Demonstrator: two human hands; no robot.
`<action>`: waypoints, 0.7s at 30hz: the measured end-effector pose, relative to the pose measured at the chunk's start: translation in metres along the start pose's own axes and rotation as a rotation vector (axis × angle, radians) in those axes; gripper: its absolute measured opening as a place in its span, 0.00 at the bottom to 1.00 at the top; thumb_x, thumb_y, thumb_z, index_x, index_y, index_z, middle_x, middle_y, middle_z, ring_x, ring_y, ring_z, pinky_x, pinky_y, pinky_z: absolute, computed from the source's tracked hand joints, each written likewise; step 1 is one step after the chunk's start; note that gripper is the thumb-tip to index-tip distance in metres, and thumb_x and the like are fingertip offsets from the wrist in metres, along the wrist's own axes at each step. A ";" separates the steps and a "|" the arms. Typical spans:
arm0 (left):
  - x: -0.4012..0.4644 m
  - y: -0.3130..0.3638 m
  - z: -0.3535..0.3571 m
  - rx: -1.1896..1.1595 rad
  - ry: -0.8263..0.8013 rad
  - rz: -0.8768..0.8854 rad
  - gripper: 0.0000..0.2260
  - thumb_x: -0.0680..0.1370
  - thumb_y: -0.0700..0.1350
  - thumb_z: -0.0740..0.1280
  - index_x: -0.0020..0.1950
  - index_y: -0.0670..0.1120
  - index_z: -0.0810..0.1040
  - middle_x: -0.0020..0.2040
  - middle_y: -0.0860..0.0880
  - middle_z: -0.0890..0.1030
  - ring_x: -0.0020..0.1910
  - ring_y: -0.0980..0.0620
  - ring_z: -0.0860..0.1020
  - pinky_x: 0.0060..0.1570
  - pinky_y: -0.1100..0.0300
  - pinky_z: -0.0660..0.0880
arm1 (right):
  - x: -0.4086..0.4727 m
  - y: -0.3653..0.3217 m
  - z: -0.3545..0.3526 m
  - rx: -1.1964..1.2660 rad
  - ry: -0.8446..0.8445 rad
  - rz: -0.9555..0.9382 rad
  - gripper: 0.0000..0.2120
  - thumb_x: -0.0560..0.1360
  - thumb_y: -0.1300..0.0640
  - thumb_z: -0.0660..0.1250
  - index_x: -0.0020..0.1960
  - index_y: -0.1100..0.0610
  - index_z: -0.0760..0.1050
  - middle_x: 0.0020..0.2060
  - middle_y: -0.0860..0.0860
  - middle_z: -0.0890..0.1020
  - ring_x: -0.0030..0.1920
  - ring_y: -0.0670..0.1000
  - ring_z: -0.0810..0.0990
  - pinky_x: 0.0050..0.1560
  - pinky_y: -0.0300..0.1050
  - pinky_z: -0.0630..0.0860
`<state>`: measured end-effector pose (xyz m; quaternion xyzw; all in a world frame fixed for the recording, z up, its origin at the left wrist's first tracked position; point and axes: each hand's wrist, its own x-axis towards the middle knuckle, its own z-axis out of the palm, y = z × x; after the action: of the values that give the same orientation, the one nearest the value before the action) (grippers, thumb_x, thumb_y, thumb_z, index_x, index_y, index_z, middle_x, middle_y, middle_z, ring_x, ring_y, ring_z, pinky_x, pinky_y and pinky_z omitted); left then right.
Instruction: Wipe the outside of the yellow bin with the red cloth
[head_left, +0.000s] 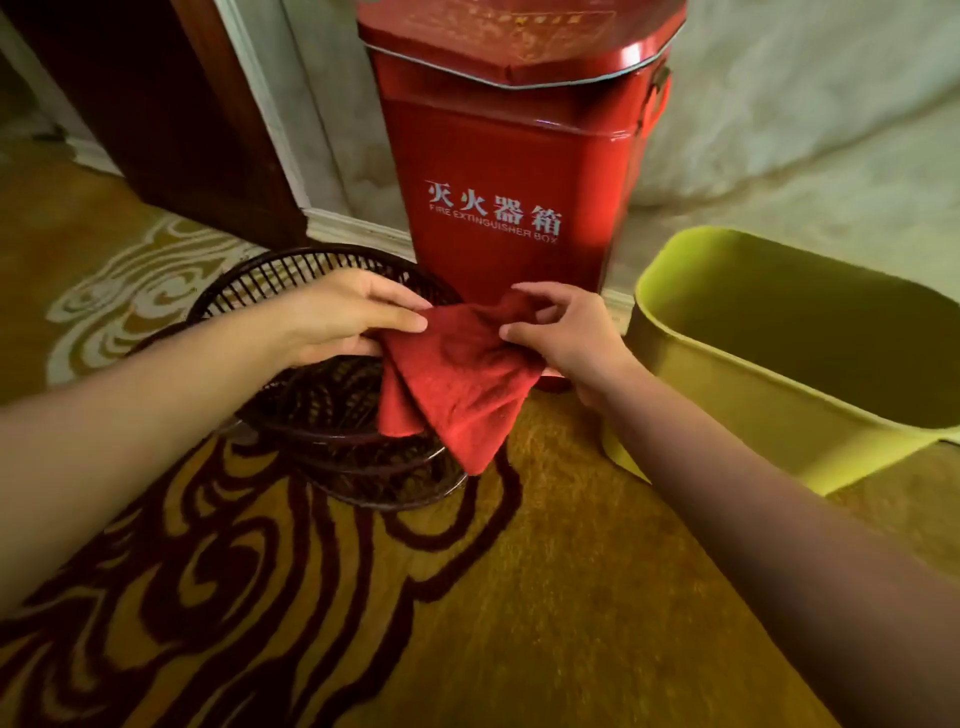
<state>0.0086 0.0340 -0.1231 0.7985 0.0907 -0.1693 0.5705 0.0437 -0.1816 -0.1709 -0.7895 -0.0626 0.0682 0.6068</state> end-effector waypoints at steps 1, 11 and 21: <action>0.005 -0.009 -0.007 -0.013 0.013 -0.019 0.09 0.70 0.36 0.68 0.44 0.49 0.81 0.45 0.51 0.82 0.47 0.56 0.78 0.47 0.60 0.74 | 0.009 0.006 0.009 -0.011 0.001 0.040 0.21 0.65 0.62 0.76 0.57 0.53 0.79 0.33 0.46 0.71 0.36 0.48 0.75 0.46 0.54 0.79; 0.069 -0.073 -0.026 -0.090 0.052 -0.114 0.08 0.70 0.38 0.69 0.40 0.51 0.82 0.41 0.54 0.83 0.42 0.59 0.79 0.38 0.64 0.73 | 0.068 0.052 0.044 -0.199 0.068 0.198 0.14 0.64 0.57 0.77 0.47 0.51 0.78 0.33 0.44 0.75 0.42 0.51 0.78 0.48 0.50 0.78; 0.094 -0.108 -0.012 -0.187 -0.082 -0.159 0.10 0.71 0.40 0.68 0.52 0.49 0.80 0.46 0.51 0.82 0.43 0.59 0.80 0.35 0.65 0.77 | 0.074 0.044 0.034 0.022 -0.192 0.377 0.15 0.70 0.60 0.73 0.54 0.53 0.75 0.43 0.50 0.75 0.35 0.45 0.77 0.27 0.41 0.80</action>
<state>0.0616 0.0763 -0.2498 0.7244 0.1458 -0.2376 0.6305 0.1110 -0.1468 -0.2250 -0.7704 0.0294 0.2560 0.5832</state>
